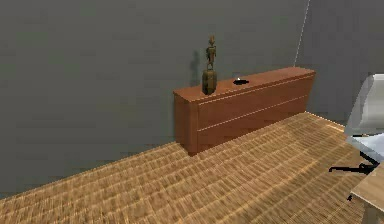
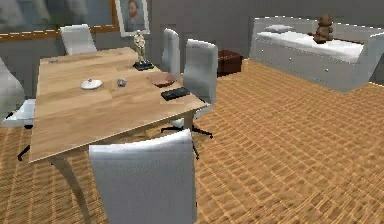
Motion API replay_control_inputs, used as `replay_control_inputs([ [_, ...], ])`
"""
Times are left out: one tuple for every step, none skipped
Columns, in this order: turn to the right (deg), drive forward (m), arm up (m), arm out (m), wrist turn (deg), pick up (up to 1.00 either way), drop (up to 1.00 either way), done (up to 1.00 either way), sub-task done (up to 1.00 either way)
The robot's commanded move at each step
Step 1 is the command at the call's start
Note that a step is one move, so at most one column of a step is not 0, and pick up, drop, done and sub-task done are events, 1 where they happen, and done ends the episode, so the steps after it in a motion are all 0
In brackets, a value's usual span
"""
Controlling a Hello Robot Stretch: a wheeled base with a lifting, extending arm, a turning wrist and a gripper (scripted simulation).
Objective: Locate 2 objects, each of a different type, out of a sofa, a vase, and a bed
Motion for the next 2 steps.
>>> replay_control_inputs([
  [15.0,0.0,0.0,0.0,0.0,0.0,0.0,0.0,0.0],
  [0.0,1.0,0.0,0.0,0.0,0.0,0.0,0.0,0.0],
])
